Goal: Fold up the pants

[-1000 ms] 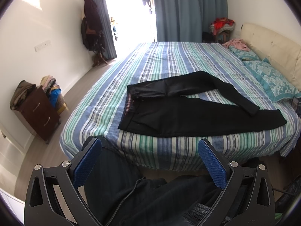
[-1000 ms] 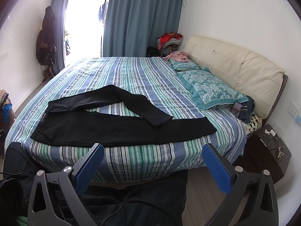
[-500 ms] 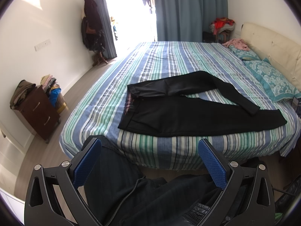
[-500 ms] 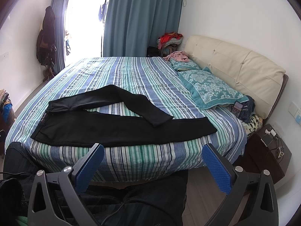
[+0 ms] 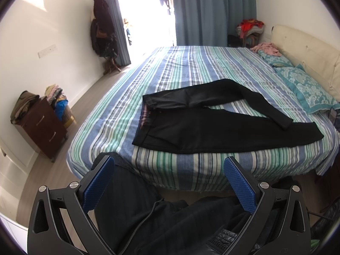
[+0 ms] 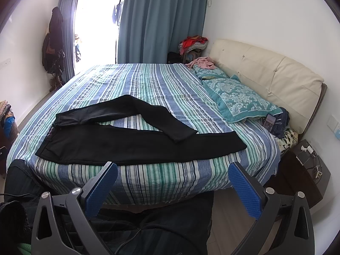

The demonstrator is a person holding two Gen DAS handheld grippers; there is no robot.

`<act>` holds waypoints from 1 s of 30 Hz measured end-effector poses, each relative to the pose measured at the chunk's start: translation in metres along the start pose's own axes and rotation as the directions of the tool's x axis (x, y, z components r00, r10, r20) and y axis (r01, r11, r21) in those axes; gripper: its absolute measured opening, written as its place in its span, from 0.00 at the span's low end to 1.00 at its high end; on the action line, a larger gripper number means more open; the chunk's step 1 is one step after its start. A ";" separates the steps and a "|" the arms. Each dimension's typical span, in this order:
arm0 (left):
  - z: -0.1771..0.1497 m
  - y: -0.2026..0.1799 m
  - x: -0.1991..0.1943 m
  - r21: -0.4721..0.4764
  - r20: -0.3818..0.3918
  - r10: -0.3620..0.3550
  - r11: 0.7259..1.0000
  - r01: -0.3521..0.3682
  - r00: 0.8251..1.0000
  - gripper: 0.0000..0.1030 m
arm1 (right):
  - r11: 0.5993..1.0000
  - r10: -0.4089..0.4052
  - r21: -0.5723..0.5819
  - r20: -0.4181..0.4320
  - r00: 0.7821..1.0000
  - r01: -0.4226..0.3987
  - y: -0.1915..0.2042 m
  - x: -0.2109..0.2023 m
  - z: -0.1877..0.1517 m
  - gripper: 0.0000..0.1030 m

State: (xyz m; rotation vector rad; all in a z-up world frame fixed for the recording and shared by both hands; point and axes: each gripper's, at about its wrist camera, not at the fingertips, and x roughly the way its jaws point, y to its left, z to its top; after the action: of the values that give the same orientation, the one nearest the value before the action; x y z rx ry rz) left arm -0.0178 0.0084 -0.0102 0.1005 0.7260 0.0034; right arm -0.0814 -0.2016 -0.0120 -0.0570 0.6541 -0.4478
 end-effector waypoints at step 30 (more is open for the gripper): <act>0.061 -0.030 0.013 0.120 0.034 -0.065 0.991 0.061 0.997 0.99 | 0.993 0.102 -0.063 0.084 0.991 -0.096 0.013 0.005 0.014 1.00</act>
State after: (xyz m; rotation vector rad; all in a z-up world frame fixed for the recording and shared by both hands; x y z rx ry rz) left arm 0.0319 -0.0262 0.0238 0.1913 0.6906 -0.1022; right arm -0.0650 -0.1932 -0.0062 -0.0989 0.5811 -0.3284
